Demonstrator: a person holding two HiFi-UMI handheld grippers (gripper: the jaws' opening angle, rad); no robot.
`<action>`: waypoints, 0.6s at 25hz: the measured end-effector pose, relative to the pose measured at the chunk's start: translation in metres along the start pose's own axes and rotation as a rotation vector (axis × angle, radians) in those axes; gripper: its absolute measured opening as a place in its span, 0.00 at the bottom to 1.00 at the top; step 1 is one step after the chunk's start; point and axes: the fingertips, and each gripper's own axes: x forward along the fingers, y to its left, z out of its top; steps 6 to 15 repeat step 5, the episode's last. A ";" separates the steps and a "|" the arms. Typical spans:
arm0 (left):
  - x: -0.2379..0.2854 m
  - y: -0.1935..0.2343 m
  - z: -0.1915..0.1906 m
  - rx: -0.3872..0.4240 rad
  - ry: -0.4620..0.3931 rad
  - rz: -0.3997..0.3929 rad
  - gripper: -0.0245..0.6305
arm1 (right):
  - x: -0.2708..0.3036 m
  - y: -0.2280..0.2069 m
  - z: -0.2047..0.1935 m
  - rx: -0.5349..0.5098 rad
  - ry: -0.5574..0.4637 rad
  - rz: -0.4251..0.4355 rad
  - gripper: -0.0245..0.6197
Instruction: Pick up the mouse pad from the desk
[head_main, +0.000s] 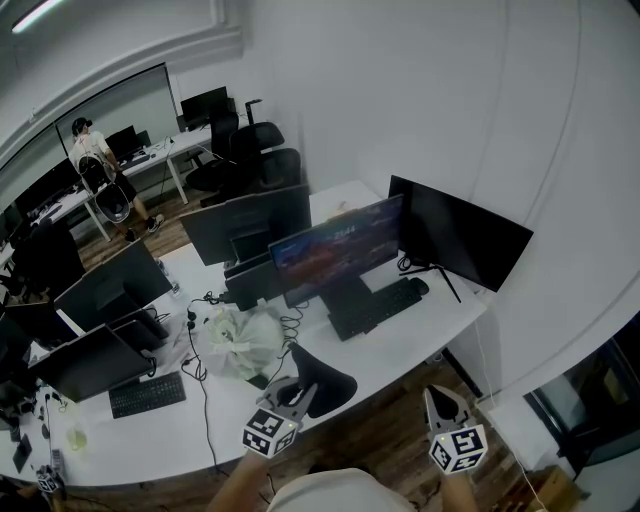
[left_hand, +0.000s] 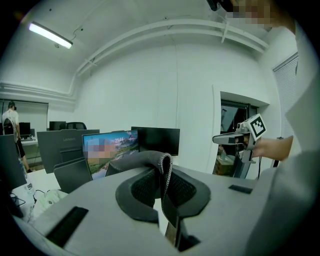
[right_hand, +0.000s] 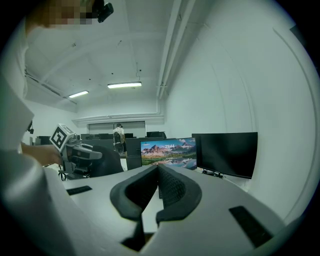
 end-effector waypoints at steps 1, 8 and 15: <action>0.000 0.000 0.000 0.000 0.001 0.000 0.10 | 0.000 0.000 0.000 -0.002 0.000 0.000 0.06; 0.002 0.000 -0.001 0.000 0.002 -0.001 0.10 | 0.001 0.000 -0.003 -0.005 -0.001 0.006 0.06; 0.002 0.000 -0.001 0.000 0.002 -0.001 0.10 | 0.001 0.000 -0.003 -0.005 -0.001 0.006 0.06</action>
